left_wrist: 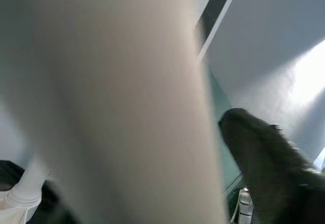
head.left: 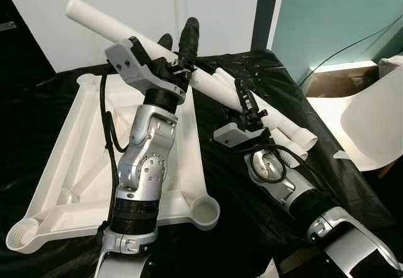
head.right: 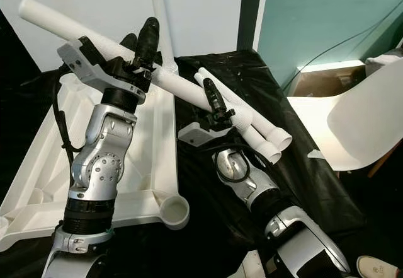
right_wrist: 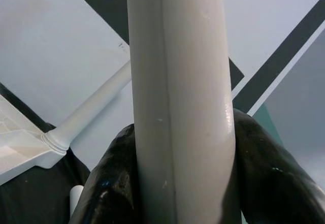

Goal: Building children table

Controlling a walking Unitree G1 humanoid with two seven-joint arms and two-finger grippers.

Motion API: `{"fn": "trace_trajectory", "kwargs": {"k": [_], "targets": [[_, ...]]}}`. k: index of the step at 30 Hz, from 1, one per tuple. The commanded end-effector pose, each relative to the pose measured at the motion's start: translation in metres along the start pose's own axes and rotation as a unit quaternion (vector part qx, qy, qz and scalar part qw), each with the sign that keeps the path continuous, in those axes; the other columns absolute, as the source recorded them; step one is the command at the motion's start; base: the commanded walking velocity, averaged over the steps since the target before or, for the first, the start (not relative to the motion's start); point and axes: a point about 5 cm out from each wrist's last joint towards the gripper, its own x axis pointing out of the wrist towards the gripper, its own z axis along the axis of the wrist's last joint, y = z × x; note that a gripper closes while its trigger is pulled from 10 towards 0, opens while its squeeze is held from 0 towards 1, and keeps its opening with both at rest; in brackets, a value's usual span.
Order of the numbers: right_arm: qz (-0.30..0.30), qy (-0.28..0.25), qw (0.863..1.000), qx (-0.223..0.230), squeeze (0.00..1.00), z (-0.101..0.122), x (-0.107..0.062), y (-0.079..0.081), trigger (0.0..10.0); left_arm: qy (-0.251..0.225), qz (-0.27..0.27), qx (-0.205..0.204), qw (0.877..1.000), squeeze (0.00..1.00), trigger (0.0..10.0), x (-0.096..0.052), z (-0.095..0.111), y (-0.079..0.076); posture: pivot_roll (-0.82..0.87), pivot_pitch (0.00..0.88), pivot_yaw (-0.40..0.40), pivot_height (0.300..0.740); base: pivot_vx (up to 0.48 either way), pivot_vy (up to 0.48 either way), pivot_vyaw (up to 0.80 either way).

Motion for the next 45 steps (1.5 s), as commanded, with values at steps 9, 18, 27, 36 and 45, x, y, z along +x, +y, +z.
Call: {"fn": "trace_trajectory", "kwargs": {"k": [9, 18, 27, 36, 45], "targets": [[0.078, -0.020, 0.996, 0.042, 0.00, 0.015, -0.003, 0.028, 10.0, -0.015, -0.092, -0.004, 0.996, 0.00, 0.0, 0.000, 0.003, -0.026, 0.09, 0.000, 0.056, 0.740, 0.000, 0.000, 0.00], [0.182, 0.074, 0.959, 0.206, 0.30, 0.015, 0.013, 0.023, 10.0, -0.008, -0.095, -0.008, 0.995, 0.00, 0.0, 0.000, -0.001, -0.027, 0.08, 0.000, 0.048, 0.740, 0.000, 0.000, 0.00], [0.355, 0.075, 0.901, 0.238, 0.00, -0.002, 0.007, 0.000, 10.0, -0.009, -0.091, 0.001, 0.996, 0.00, 0.0, -0.002, -0.002, -0.024, 0.07, 0.000, 0.049, 0.740, 0.000, 0.000, 0.00], [0.445, 0.069, 0.865, 0.223, 0.00, -0.020, 0.002, -0.011, 2.0, -0.010, -0.111, -0.001, 0.994, 0.00, 0.0, 0.000, -0.003, -0.031, 0.06, 0.000, 0.047, 0.740, 0.000, 0.000, 0.00], [0.485, 0.039, 0.834, 0.259, 0.00, -0.005, 0.010, -0.017, 0.0, -0.014, -0.090, 0.004, 0.996, 0.00, 0.0, 0.001, -0.001, -0.026, 0.08, 0.000, 0.037, 0.740, 0.000, 0.000, 0.00]]}}
